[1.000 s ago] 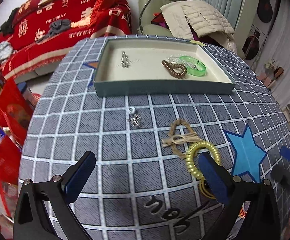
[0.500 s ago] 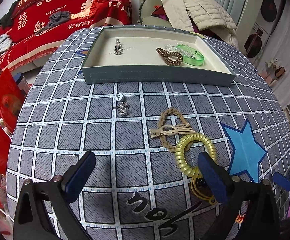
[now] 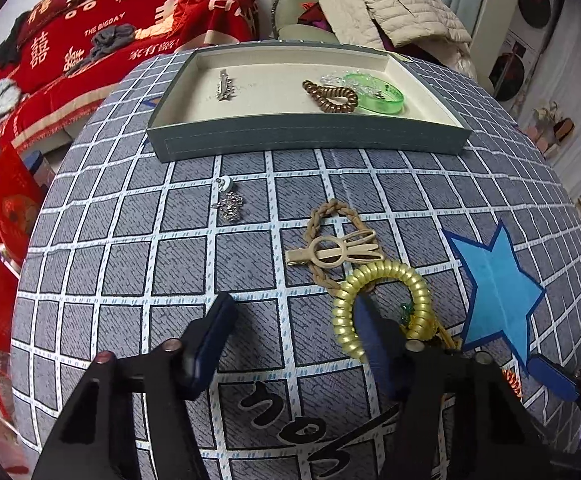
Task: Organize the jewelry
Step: 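Carry the yellow coil band with the left tool while the right grasps and lifts the orange coil band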
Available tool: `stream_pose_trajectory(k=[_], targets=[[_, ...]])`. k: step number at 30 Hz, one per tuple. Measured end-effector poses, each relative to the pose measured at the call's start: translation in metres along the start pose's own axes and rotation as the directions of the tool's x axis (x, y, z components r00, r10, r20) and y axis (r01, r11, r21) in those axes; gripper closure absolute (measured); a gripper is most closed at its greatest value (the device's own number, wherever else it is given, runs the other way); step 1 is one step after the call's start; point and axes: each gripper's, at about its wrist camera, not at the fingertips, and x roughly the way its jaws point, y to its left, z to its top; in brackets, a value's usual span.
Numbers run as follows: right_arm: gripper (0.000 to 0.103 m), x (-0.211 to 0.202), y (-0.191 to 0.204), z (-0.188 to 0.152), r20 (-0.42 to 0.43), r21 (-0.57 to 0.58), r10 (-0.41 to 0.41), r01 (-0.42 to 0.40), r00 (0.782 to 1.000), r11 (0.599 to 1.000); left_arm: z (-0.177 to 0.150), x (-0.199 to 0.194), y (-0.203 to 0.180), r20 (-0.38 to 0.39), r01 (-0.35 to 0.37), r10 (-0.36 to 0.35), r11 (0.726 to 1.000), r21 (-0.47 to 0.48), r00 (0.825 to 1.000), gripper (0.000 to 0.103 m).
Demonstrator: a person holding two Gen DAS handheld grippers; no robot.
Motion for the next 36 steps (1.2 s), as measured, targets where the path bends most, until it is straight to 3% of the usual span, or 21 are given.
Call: stream_pose_trajectory(k=[3,5,8,9,17,36], targets=[[0.064,-0.001,0.001,0.000,0.001,-0.004,0.006,-0.006,1.000,1.000,-0.001,-0.001,-0.002,0.003,-0.011,0.010,1.000,0.023,1.000,0.036],[0.067,-0.001,0.002,0.000,0.001,-0.006,0.009,-0.009,1.000,1.000,-0.002,-0.002,-0.002,0.009,-0.015,0.015,0.999,0.031,1.000,0.050],[0.080,-0.001,0.005,0.000,0.003,-0.011,0.017,-0.017,1.000,1.000,-0.002,-0.003,0.000,0.014,-0.002,0.001,0.999,0.034,1.000,0.070],[0.089,-0.001,0.006,0.000,0.005,-0.012,0.019,-0.019,1.000,1.000,-0.002,-0.004,0.002,0.016,0.008,-0.008,1.000,0.029,1.000,0.070],[0.089,-0.005,-0.005,-0.001,0.020,0.044,0.051,-0.052,0.998,0.998,-0.008,-0.019,0.013,0.059,0.084,-0.084,0.996,0.005,0.995,0.071],[0.089,-0.031,-0.031,0.042,0.111,0.138,0.133,-0.148,0.985,0.979,0.015,-0.061,0.032,0.163,0.111,-0.108,0.994,-0.005,0.981,0.071]])
